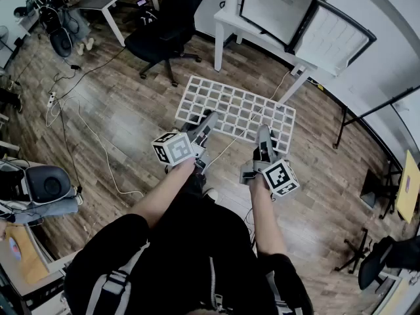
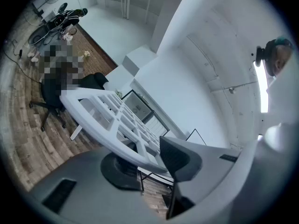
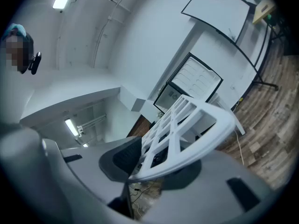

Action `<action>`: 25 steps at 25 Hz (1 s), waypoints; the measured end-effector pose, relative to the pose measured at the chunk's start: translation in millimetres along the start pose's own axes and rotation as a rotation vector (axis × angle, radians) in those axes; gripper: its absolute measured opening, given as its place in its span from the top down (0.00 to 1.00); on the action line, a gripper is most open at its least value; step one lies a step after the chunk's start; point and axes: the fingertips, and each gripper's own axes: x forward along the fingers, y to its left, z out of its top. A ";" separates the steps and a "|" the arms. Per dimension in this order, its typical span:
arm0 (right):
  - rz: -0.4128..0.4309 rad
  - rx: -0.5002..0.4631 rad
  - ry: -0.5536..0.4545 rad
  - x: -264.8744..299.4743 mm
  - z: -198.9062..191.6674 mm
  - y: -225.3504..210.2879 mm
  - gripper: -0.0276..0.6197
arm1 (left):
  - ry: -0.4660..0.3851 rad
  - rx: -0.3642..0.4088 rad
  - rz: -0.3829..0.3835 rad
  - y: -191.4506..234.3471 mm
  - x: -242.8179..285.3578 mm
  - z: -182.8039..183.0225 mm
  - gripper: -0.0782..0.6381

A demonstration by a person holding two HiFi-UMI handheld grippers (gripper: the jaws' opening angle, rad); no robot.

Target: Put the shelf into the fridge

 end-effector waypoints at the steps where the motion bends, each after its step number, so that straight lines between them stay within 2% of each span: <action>1: 0.003 -0.002 -0.005 -1.2 -0.9 1.5 0.76 | 0.001 0.000 -0.003 -0.4 -2.0 0.5 0.72; 15: 0.019 0.012 0.013 0.7 -18.1 4.3 0.76 | -0.006 -0.012 0.010 9.0 -13.2 5.1 0.72; 25: -0.003 0.013 0.032 58.0 -13.7 -5.3 0.76 | 0.000 -0.024 0.022 45.0 28.7 28.7 0.72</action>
